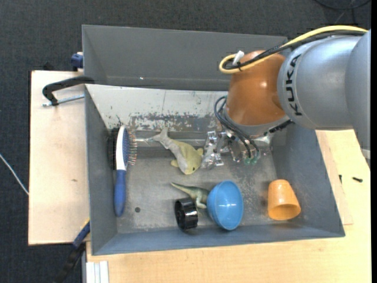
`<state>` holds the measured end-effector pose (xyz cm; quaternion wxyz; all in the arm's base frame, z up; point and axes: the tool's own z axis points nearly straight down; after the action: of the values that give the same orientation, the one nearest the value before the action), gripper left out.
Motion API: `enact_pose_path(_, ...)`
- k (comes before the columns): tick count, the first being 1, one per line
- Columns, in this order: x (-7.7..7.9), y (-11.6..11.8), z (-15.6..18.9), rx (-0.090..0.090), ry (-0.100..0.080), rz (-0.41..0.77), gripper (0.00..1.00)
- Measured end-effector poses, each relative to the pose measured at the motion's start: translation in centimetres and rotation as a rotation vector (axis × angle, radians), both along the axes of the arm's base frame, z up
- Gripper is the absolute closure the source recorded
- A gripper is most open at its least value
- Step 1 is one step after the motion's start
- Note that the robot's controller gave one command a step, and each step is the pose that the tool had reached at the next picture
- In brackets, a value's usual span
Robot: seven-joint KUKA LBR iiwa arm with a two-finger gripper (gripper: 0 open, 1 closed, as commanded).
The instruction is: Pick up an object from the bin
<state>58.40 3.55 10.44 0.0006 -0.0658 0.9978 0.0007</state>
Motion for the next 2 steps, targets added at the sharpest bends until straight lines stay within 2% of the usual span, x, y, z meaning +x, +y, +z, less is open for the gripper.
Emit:
enact_pose_path(1,0.0,2.3,11.4,0.001,-0.014,0.025,1.0)
enact_pose_path(2,-3.7,6.9,2.8,0.001,0.005,0.549,1.0)
